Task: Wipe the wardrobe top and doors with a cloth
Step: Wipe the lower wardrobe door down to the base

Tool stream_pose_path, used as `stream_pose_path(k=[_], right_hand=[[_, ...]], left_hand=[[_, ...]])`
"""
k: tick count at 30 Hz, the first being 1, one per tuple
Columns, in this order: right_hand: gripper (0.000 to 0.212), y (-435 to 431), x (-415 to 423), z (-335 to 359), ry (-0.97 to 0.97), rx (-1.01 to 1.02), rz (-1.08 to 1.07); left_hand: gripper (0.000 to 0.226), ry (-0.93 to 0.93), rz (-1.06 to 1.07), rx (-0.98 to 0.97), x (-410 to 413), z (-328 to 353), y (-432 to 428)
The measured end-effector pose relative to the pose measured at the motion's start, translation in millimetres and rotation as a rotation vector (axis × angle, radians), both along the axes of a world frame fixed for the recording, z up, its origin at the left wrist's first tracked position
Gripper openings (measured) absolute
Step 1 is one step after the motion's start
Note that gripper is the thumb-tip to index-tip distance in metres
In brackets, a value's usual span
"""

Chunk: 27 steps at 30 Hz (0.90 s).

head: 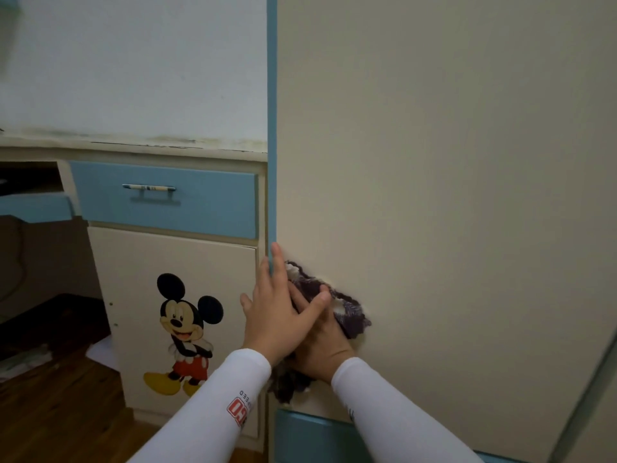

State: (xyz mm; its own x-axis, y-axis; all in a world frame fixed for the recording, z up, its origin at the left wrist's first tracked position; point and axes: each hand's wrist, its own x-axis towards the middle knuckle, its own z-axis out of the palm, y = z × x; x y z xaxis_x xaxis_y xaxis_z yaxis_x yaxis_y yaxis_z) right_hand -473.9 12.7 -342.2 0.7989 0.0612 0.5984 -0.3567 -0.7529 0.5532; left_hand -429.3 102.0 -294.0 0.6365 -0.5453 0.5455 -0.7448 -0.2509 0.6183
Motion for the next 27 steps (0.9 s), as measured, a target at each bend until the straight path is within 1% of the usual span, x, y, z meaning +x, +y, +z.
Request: stream_pose_path(k=[3,6,8,11,14,16,18,22,25,27], right_hand=[[0.085,1.4,-3.1,-8.2,-0.035,0.025,0.028],[0.078,-11.0,-19.2,-23.1,0.087,-0.146,0.047],[0.074,-22.0,-31.0,-26.7,0.186,-0.25,0.035],[0.074,-31.4,-46.4,-24.3,0.275,-0.289,-0.007],[0.072,-38.2,-61.4,-22.4,0.313,-0.28,-0.015],[0.075,-43.4,-69.2,-23.4,0.325,-0.264,-0.007],[0.077,-48.5,-76.2,-24.9,0.338,-0.253,-0.013],[0.079,-64.5,-100.2,-34.2,0.349,-0.247,-0.04],[0.083,-80.2,-129.8,-47.7,0.305,-0.215,-0.051],[0.08,-91.4,-150.1,-57.2,0.275,-0.216,-0.065]], left_hand=[[0.104,-0.03,0.089,0.036,-1.8,-2.2,-6.2],[0.121,-0.038,0.167,0.026,-6.5,-4.2,-17.7],[0.127,-0.026,0.169,-0.016,-9.9,-5.8,-23.3],[0.126,-0.007,0.148,-0.078,-9.7,-8.9,-25.3],[0.124,0.005,0.124,-0.111,-11.2,-9.9,-26.6],[0.123,0.065,0.106,-0.172,-18.1,-12.6,-28.2],[0.121,0.172,0.131,-0.226,-30.1,-20.1,-29.8],[0.118,0.284,0.228,-0.127,-48.7,-36.4,-38.0],[0.118,0.295,0.252,-0.098,-49.4,-38.7,-43.2],[0.118,0.295,0.258,-0.08,-49.1,-39.6,-44.3]])
